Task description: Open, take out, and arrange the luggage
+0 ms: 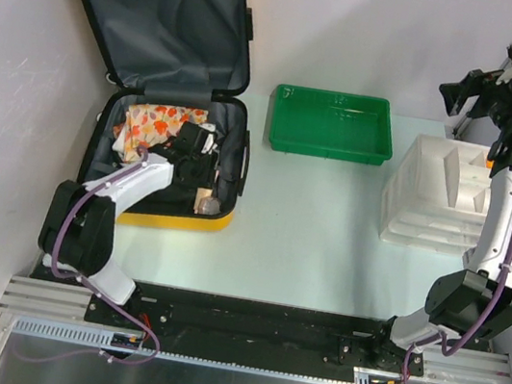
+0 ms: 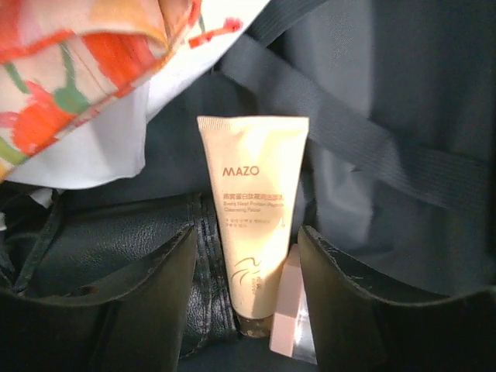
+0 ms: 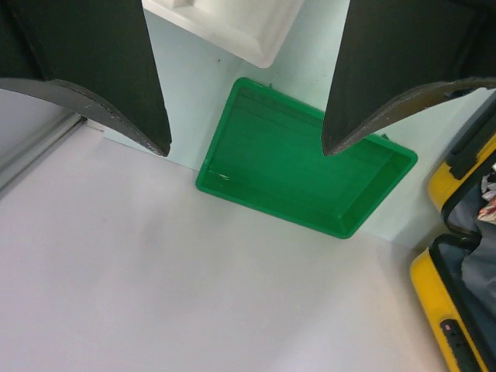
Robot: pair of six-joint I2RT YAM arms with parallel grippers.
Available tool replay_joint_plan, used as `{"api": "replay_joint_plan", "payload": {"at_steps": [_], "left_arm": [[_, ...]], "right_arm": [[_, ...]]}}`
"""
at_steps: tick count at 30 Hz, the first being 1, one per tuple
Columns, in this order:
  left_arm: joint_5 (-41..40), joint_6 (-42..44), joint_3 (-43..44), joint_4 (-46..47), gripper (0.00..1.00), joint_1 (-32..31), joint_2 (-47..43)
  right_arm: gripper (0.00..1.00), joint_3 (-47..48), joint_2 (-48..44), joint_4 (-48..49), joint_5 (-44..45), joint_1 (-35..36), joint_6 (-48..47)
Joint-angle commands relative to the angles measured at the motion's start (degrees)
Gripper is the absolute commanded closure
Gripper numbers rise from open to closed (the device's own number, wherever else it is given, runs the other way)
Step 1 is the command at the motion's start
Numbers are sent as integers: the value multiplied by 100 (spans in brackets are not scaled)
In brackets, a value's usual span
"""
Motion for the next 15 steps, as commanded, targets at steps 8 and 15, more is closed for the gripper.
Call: {"api": "replay_joint_plan", "payload": {"at_steps": [8, 15], "left_arm": [[328, -213, 44, 5, 40, -76, 799], [346, -125, 334, 66, 44, -481, 966]], "right_arm": [[16, -102, -231, -61, 195, 181, 5], [16, -234, -292, -17, 213, 198, 40]]}}
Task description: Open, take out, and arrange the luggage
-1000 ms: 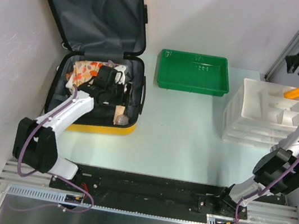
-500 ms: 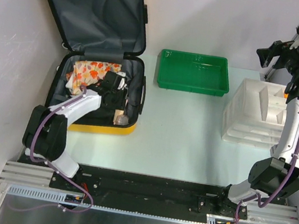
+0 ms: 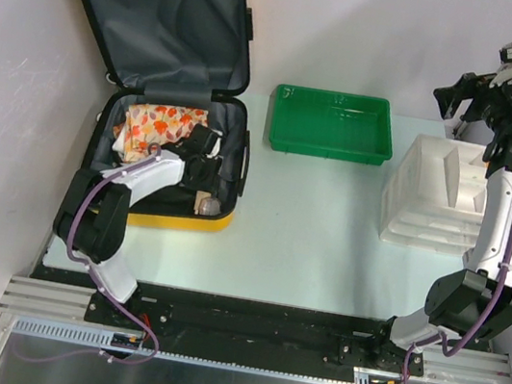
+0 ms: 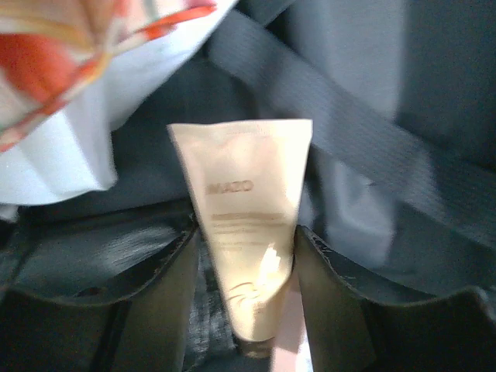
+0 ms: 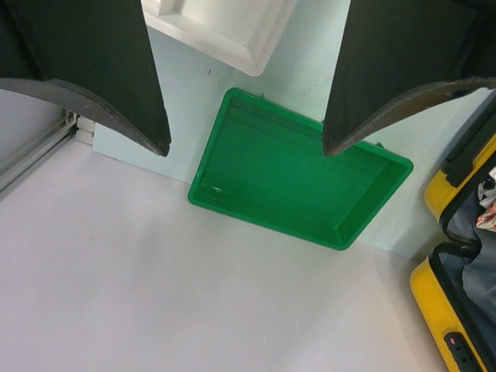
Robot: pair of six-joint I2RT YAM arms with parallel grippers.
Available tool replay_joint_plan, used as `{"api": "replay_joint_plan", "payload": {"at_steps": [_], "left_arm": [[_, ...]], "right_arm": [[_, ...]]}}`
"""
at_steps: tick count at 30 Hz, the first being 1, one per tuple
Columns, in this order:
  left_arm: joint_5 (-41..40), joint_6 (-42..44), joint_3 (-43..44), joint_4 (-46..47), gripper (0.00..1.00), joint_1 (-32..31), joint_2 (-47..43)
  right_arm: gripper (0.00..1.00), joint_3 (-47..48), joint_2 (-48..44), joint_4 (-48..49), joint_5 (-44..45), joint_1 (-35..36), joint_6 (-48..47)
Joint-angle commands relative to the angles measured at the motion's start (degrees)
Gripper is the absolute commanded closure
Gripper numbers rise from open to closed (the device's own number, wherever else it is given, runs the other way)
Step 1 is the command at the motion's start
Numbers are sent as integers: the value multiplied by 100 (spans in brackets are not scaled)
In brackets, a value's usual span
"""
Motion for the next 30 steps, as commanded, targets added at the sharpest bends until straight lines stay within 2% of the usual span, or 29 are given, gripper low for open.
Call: {"api": "replay_joint_plan", "payload": {"at_steps": [1, 5, 6, 9, 12, 18, 22, 26, 30], "left_arm": [[482, -147, 153, 281, 45, -363, 245], [350, -129, 153, 281, 52, -337, 175], [350, -120, 144, 281, 58, -328, 79], [297, -77, 118, 290, 65, -302, -202], [227, -33, 109, 325, 68, -240, -466], [-1, 230, 100, 482, 66, -152, -1345], [42, 486, 179, 641, 64, -178, -1933], [121, 644, 40, 957, 62, -467, -2548], [-19, 811, -76, 1317, 60, -933, -3059]], "right_arm": [[16, -74, -240, 130, 53, 15, 40], [16, -92, -257, 139, 36, 41, 49], [16, -101, -266, 147, 36, 41, 58], [16, -144, -266, 200, 1, 85, 119], [16, -224, -275, 279, -52, 207, 163], [18, -539, -310, 384, -193, 682, 514], [18, -838, -336, 577, -228, 1279, 875], [19, -1120, -301, 815, -175, 2279, 1226], [20, -1094, -12, 1175, -131, 3131, 2015]]}}
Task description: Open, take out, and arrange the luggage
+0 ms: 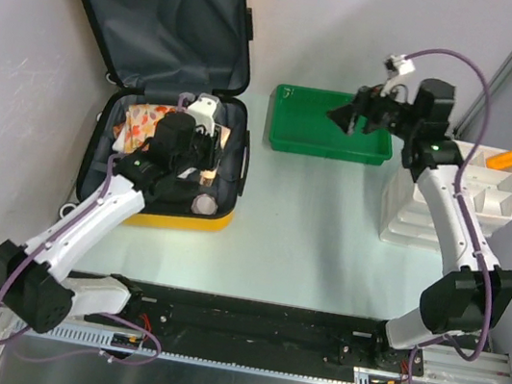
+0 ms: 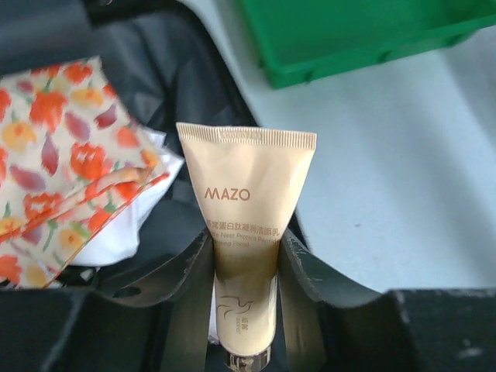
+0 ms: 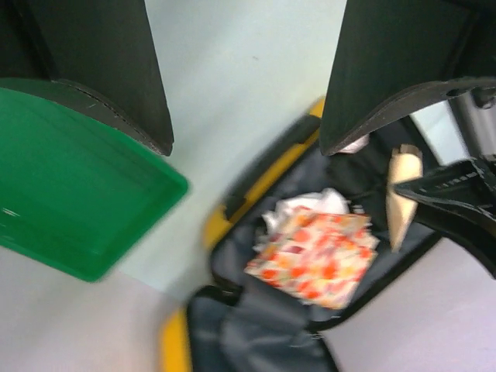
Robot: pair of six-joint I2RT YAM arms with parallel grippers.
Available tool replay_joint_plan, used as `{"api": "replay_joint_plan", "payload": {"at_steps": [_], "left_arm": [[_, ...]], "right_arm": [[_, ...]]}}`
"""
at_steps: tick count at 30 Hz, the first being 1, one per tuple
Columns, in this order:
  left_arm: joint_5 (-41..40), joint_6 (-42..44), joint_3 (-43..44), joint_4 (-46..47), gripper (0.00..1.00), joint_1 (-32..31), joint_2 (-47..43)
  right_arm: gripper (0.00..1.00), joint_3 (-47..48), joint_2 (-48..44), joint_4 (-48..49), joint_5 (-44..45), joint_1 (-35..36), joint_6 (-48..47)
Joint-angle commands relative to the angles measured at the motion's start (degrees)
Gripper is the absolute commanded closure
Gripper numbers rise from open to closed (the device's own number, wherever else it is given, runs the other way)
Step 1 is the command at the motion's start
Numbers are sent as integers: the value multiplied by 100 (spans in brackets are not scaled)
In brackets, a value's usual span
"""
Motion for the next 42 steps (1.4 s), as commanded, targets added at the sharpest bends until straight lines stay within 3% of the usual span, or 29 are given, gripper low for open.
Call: {"api": "replay_joint_plan", "payload": {"at_steps": [1, 4, 9, 15, 26, 29, 30, 31, 33, 34, 35, 36, 38, 42], "left_arm": [[-135, 315, -65, 662, 60, -549, -552], [-214, 385, -47, 724, 59, -857, -623], [-206, 438, -12, 777, 59, -1042, -641], [-197, 438, 41, 812, 59, -1209, -562], [-267, 491, 50, 891, 58, -1245, -447], [-232, 491, 58, 908, 58, -1245, -439], [-232, 491, 59, 900, 58, -1245, -430], [-232, 500, 50, 900, 57, -1245, -430], [-162, 544, 59, 891, 42, -1245, -430], [-170, 518, 59, 891, 32, -1236, -412], [-188, 465, 76, 865, 15, -1218, -386], [-84, 447, 93, 804, 9, -1192, -377], [14, 473, 164, 690, 0, -1104, -351], [574, 553, 295, 435, 0, -806, -272]], "right_arm": [[20, 106, 124, 799, 15, 889, 968], [20, 124, 326, 1124, 86, 1408, 1608], [19, 168, 529, 1249, 270, 2102, 1918], [21, 203, 810, 1301, 305, 2385, 2340], [35, 45, 1074, 1574, 112, 2780, 2789], [55, 18, 1074, 1591, 95, 2842, 2718], [71, 18, 1082, 1574, 112, 2833, 2692], [80, 44, 1083, 1565, 164, 2807, 2675], [99, 88, 1056, 1530, 191, 2702, 2604], [100, 106, 1030, 1495, 235, 2641, 2543], [100, 132, 1004, 1469, 235, 2562, 2508], [100, 176, 977, 1399, 235, 2387, 2464], [100, 229, 872, 1380, 244, 2149, 2288], [100, 422, 582, 915, 332, 1403, 1769]]}}
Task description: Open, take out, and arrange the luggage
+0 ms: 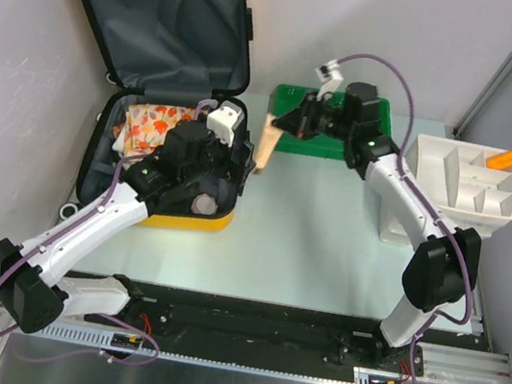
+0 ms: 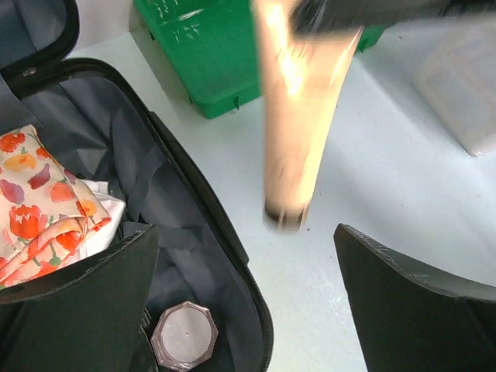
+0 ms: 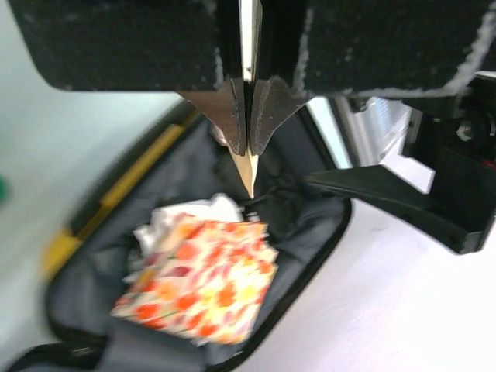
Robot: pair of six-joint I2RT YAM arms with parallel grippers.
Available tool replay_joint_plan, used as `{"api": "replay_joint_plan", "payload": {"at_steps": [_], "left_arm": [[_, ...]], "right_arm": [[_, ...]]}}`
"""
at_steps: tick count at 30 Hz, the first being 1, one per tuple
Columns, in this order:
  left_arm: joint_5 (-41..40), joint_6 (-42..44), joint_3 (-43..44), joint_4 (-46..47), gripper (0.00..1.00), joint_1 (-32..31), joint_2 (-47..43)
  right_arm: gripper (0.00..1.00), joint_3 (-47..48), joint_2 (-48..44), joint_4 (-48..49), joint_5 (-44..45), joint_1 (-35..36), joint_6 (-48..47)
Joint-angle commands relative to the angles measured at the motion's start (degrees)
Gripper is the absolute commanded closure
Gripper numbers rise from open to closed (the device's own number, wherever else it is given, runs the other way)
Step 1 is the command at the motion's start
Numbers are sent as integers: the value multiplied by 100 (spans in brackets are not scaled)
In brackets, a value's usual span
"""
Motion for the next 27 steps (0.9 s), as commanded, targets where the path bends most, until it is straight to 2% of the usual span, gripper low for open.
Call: {"api": "replay_joint_plan", "payload": {"at_steps": [1, 4, 7, 12, 14, 15, 18, 22, 27], "left_arm": [[698, 137, 435, -226, 0, 416, 117], [1199, 85, 620, -428, 0, 654, 258], [1340, 93, 752, -586, 0, 664, 390], [1587, 32, 779, -639, 0, 672, 557], [1771, -3, 893, -692, 0, 673, 706], [1833, -12, 946, -718, 0, 681, 750], [1869, 14, 1139, -754, 0, 672, 900], [1904, 14, 1236, -780, 0, 673, 1093], [1825, -74, 1263, -824, 0, 681, 1181]], "right_arm": [[100, 466, -581, -198, 29, -1054, -515], [100, 633, -915, -382, -33, -1680, -506], [100, 826, -1371, -628, -43, -2532, -681], [100, 775, -2048, -1138, 274, -4351, -1279], [100, 626, -2172, -1095, 143, -5018, -1227], [100, 599, -2207, -1060, -93, -5614, -1166], [100, 555, -2208, -1033, -454, -6495, -1121], [100, 607, -1980, -1182, -491, -6797, -1455], [100, 572, -1777, -1226, -280, -6797, -1710]]}}
